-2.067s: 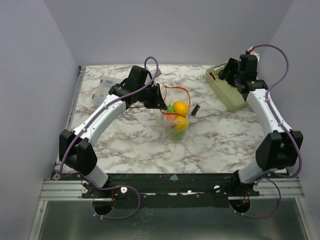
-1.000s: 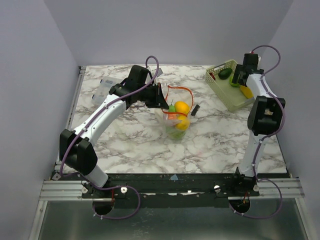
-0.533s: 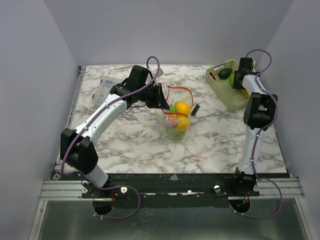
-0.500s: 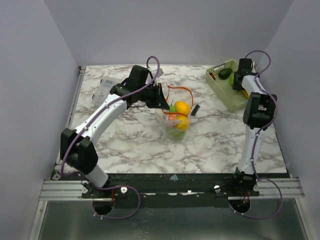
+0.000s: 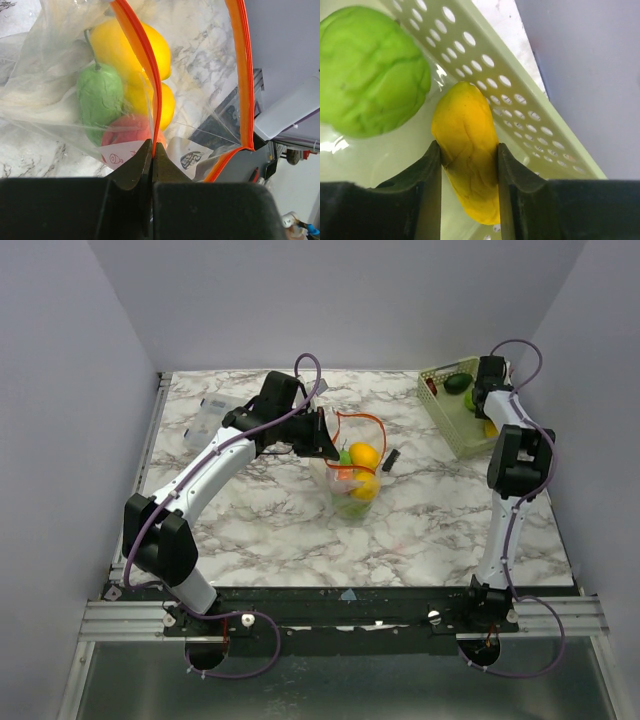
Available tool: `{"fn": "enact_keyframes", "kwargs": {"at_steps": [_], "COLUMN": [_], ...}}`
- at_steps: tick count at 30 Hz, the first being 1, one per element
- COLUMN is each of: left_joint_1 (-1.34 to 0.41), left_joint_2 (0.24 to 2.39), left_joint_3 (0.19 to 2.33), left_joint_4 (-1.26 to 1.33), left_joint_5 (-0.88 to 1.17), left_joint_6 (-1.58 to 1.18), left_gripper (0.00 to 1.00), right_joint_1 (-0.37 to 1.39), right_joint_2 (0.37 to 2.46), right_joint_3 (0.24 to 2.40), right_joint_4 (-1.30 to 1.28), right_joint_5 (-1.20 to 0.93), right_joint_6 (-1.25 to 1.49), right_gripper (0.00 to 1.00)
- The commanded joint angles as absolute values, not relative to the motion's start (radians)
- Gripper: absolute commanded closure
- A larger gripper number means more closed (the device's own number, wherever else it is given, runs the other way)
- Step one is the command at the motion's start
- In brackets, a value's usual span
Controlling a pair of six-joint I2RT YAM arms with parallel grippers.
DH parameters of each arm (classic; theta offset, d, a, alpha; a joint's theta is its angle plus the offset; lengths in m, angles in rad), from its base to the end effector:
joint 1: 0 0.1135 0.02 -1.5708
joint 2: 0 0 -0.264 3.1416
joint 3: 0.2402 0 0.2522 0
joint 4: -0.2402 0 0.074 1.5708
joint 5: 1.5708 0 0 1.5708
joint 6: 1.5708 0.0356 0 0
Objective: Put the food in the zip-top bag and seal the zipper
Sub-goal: Pick up the fake fruit from the bin, then place the fake fruit in the zipper food storage bag.
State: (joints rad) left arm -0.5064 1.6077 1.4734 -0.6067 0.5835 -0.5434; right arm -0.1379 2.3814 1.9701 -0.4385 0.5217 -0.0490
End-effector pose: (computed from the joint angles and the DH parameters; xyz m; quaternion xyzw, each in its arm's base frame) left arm 0.3027 -0.1903 0.3340 0.0997 0.8785 -0.4213 0.2022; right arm 0.5216 -0.0903 0.1737 0.1311 0.8991 -0.2721 0.3168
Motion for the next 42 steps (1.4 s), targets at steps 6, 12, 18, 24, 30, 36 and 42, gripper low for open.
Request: {"fn": "enact_keyframes", "kwargs": {"at_steps": [6, 12, 18, 24, 30, 36, 42], "left_joint_1": [-0.512, -0.512, -0.512, -0.512, -0.512, -0.512, -0.512], "left_joint_2": [1.606, 1.598, 1.584, 1.564, 1.553, 1.554, 1.551], "left_joint_3": [1.488, 1.480, 1.479, 1.462, 1.459, 1.462, 1.463], "left_joint_4": [-0.596, -0.596, -0.611, -0.611, -0.605, -0.598, -0.604], "left_joint_5": [0.623, 0.606, 0.575, 0.556, 0.541, 0.532, 0.523], "left_joint_6": [-0.566, -0.586, -0.593, -0.605, -0.616, -0.627, -0.624], "left_gripper": [1.00, 1.00, 1.00, 1.00, 1.00, 1.00, 1.00], "right_joint_1": [-0.143, -0.142, -0.093, 0.027, 0.178, 0.357, 0.492], "right_joint_2": [2.123, 1.938, 1.652, 1.443, 1.353, 1.359, 1.378], "right_joint_3": [1.891, 1.785, 1.466, 1.327, 1.304, 1.315, 1.310], "right_joint_4": [-0.433, -0.431, -0.189, -0.080, -0.044, -0.106, -0.196], "right_joint_5": [0.267, -0.003, -0.426, -0.589, -0.631, -0.481, -0.340], "right_joint_6": [0.129, 0.319, 0.591, 0.734, 0.813, 0.727, 0.627], "right_gripper": [0.85, 0.99, 1.00, 1.00, 0.99, 0.93, 0.80]}}
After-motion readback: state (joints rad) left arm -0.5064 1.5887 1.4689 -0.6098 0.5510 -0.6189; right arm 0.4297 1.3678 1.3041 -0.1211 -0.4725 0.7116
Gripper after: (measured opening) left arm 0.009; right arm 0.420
